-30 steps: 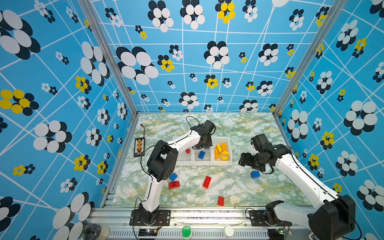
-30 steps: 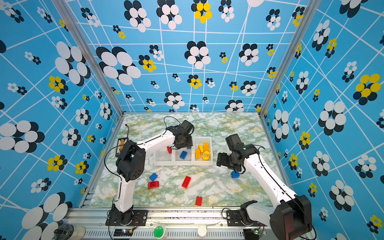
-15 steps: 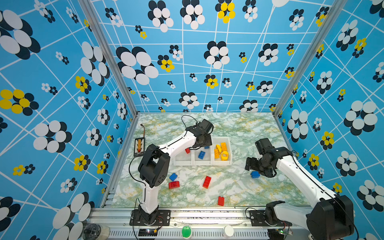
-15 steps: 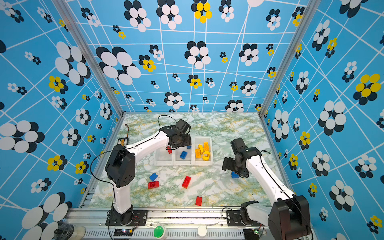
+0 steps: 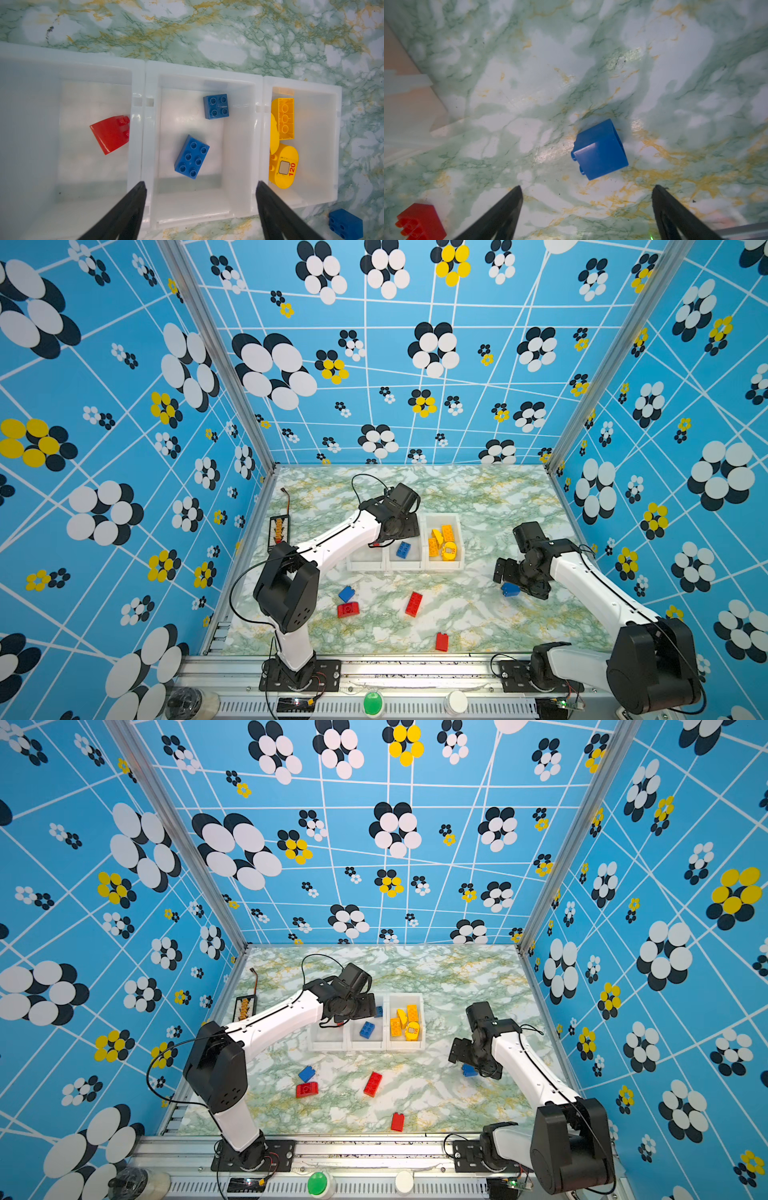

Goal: Sort the legos into containers by color
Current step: 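Lower the right gripper onto the tall blue brick and close it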

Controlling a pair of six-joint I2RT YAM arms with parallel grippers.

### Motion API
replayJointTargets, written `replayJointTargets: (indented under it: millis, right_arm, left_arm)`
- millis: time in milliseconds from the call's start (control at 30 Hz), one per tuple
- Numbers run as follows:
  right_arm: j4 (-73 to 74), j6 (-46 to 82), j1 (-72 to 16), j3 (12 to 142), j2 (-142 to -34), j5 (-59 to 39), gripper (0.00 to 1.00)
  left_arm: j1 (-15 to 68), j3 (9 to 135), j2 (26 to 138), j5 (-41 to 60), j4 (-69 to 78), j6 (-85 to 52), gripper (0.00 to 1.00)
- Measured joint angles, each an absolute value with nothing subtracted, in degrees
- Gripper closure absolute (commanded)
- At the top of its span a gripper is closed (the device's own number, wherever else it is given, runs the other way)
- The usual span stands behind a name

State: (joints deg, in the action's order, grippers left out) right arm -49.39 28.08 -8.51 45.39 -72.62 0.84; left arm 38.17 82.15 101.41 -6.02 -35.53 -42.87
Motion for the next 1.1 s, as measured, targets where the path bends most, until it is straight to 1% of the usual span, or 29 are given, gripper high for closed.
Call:
replayJointTargets:
  millis: [533,933,1100]
  right_arm:
    - [-43.1,25.2,-7.7,43.6,-79.5,0.7,0.04]
    - [-42.1,23.1,-7.7,43.6,-81.6,-0.6,0.15]
    - [-41.5,22.3,-7.7,43.6,-82.0,-0.7,0.22]
  left_arm:
    - [38.4,78.9,98.1,-7.0,-35.5,-44.3,0.13]
    - [38.4,77.9,97.1,-7.6,-35.5,-45.0,0.13]
    - [38.4,77.2,96.7,-7.7,-35.5,-45.5,0.13]
